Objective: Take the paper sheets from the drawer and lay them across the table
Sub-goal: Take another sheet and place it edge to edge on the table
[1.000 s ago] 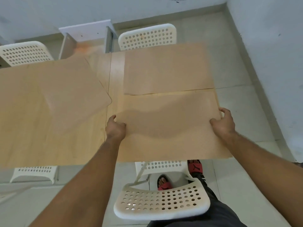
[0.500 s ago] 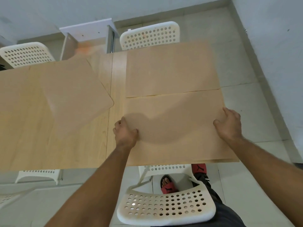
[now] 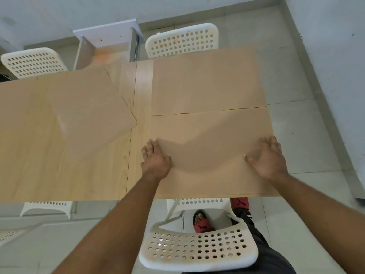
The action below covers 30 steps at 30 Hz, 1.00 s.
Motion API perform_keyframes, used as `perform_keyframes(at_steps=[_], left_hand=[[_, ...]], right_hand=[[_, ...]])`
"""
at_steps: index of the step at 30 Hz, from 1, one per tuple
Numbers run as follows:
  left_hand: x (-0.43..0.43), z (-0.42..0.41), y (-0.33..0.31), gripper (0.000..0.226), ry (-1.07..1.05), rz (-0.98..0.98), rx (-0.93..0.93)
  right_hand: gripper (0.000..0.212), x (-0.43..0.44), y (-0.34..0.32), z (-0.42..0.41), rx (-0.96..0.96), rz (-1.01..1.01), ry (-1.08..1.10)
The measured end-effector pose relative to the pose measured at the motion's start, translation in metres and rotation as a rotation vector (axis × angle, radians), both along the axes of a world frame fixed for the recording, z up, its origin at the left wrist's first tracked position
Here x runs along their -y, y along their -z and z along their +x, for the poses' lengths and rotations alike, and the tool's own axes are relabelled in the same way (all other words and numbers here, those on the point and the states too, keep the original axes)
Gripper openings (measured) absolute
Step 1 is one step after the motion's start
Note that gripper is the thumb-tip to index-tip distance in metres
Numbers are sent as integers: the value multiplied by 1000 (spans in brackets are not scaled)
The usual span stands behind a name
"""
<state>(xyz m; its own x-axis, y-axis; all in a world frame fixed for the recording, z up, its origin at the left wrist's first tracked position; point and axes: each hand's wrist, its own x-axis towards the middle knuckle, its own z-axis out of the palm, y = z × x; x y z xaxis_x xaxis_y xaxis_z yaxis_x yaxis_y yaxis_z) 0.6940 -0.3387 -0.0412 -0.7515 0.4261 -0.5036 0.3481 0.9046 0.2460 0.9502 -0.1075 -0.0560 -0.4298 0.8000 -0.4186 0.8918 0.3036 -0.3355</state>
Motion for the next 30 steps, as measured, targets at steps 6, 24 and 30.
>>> perform_keyframes(at_steps=[6,24,30], left_hand=[[0,1,-1,80,-3,4,16],[-80,94,-9,67,374,191,-137],[-122,136,20,64,413,212,-186]], right_hand=[[92,-1,4,1,4,4,-9],[81,-44,-17,-53,4,176,-261],[84,-55,22,-65,90,182,-382]])
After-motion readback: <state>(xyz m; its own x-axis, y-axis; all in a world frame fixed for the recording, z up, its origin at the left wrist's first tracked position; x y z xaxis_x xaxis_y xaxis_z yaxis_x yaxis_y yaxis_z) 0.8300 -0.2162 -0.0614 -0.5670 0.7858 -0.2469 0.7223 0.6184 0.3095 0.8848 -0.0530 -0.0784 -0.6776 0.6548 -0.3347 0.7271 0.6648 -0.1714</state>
